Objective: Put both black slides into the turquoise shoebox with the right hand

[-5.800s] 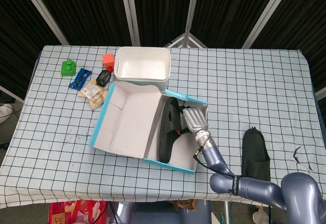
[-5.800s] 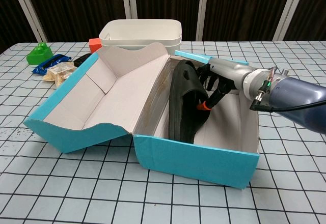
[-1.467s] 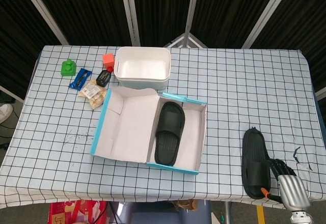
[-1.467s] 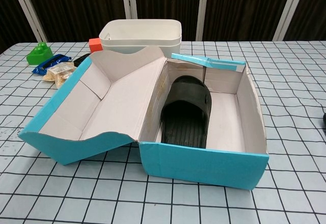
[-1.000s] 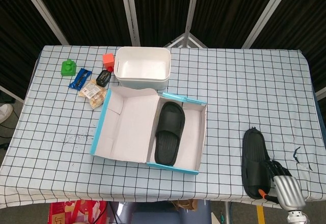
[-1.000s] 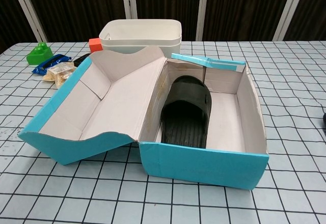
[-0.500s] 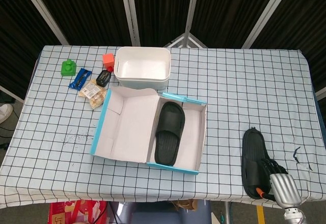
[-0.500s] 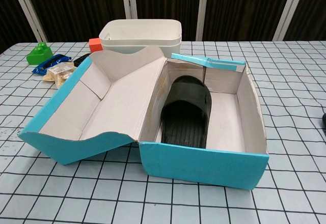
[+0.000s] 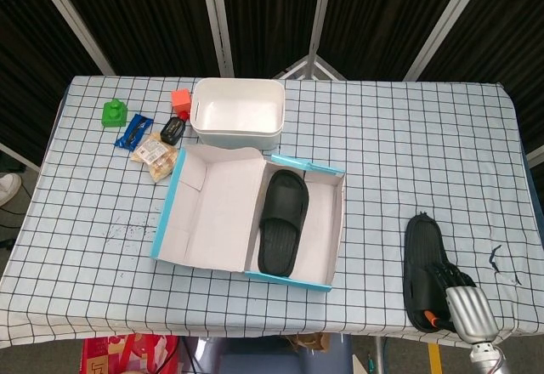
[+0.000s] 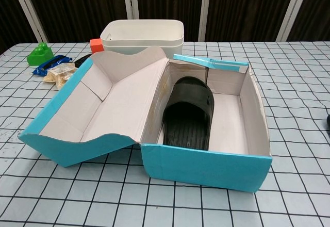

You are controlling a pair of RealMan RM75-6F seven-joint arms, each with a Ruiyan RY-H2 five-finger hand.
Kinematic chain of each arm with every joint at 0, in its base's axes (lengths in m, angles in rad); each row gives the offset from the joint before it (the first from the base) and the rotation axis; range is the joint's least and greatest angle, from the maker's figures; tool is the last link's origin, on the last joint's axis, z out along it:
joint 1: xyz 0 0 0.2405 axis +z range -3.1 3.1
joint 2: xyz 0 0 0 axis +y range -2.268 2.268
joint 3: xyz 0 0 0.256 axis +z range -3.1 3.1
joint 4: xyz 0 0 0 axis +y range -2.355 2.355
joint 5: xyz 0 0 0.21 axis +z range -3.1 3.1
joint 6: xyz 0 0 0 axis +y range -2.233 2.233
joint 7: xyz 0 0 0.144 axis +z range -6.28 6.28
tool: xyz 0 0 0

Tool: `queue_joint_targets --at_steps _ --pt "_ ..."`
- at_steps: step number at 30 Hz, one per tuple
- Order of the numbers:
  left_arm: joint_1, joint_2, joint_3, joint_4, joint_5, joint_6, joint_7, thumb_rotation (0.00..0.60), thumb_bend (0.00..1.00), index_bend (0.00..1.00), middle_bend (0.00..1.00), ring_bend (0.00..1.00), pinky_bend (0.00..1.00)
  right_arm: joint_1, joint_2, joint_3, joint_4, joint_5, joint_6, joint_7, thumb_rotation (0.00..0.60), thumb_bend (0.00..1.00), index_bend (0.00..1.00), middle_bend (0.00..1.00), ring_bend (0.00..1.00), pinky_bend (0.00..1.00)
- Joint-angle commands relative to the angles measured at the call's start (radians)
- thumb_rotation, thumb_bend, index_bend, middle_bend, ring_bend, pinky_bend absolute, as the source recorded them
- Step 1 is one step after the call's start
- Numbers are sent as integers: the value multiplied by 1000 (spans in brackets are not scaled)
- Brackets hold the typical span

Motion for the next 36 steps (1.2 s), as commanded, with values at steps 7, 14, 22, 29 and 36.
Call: queue_joint_targets --at_steps 7,14,22,29,36 --pt "-2 -1 -2 3 -6 -5 3 600 363 20 0 0 0 14 2 3 -18 7 -32 -24 600 193 254 193 135 253" --pt "-4 -2 -2 4 -9 -9 5 600 363 22 0 0 0 17 12 1 -40 14 -44 -25 600 193 403 209 135 253" --pt "-6 -4 -1 4 -8 -13 8 600 363 25 0 0 0 21 40 -9 -81 1 -48 -21 600 193 507 219 135 253" --pt "-4 -1 -3 2 -8 -9 0 600 363 25 0 0 0 37 111 -14 -178 -8 -61 -13 600 261 523 229 135 254" --pt "0 5 -5 2 -10 -7 -16 600 363 31 0 0 0 77 240 33 -327 24 -74 48 600 354 524 229 136 254"
